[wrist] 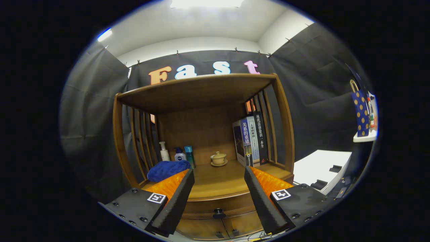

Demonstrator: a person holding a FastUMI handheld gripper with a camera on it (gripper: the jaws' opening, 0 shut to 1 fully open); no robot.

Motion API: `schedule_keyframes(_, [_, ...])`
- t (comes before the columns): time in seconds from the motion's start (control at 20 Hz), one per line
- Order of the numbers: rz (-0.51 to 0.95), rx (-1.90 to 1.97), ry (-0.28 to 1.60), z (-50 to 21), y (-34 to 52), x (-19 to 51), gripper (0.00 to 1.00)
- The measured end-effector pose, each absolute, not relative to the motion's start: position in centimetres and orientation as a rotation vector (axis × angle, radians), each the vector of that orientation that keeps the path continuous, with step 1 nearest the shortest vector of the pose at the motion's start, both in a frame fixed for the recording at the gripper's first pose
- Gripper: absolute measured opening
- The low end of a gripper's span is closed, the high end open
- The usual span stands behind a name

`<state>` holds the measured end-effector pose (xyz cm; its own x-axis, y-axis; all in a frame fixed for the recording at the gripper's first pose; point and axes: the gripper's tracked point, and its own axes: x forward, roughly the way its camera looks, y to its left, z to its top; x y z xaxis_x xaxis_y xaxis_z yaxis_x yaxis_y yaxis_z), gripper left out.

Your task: Pull open the drawer, take out the items inside it, and place them on the countertop above the cabinet.

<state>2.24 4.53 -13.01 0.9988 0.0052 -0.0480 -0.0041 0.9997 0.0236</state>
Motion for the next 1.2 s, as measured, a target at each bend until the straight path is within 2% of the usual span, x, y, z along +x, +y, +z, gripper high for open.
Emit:
schedule_keyframes(0.8, [0.016, -0.094, 0.289, -32.1, 3.3, 7.6, 0.99])
schedule_keyframes(1.2, [0.034, -0.031, 0.349, -35.3, 3.1, 8.9, 0.77])
